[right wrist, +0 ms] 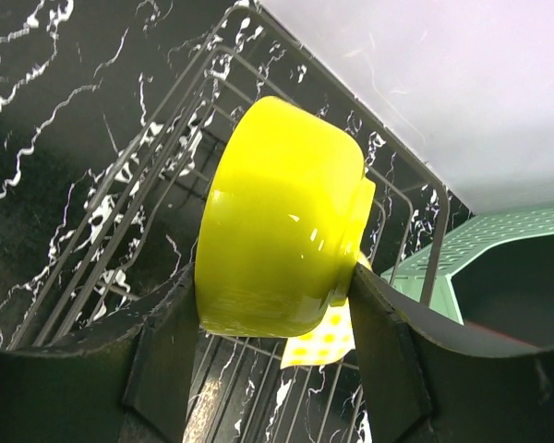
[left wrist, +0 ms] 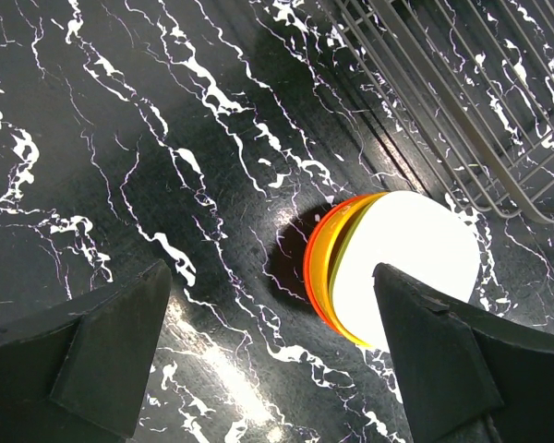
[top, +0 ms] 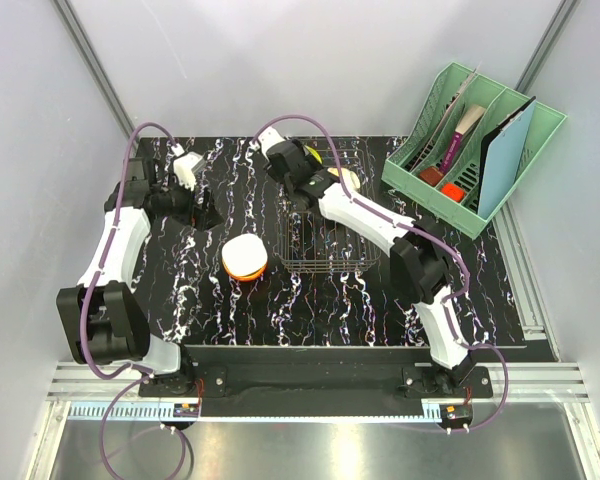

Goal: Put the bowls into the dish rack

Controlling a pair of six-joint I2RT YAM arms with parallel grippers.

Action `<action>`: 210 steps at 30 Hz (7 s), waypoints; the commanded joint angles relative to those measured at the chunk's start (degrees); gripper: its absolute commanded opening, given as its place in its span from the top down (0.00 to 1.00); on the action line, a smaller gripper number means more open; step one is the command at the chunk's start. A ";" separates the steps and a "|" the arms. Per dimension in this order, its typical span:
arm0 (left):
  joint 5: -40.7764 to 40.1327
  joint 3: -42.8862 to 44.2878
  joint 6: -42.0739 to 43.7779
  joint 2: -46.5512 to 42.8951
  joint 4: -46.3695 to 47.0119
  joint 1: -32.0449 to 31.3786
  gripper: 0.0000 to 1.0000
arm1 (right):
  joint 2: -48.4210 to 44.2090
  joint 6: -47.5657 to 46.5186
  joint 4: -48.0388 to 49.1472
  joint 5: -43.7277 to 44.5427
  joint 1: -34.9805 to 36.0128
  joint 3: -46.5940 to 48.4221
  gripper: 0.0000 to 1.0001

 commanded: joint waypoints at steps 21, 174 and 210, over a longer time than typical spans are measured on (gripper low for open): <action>4.00 -2.11 2.26 -2.25 1.25 2.37 0.06 | 0.56 -2.59 5.76 4.58 3.25 -2.40 1.00; -10.33 -0.18 7.89 6.10 -9.56 -12.48 0.84 | -37.32 -4.52 3.38 -11.06 -21.79 -32.72 0.00; 0.31 24.61 7.01 6.01 -20.28 -16.07 1.00 | -31.00 17.70 -17.18 -56.73 -23.90 -17.08 0.00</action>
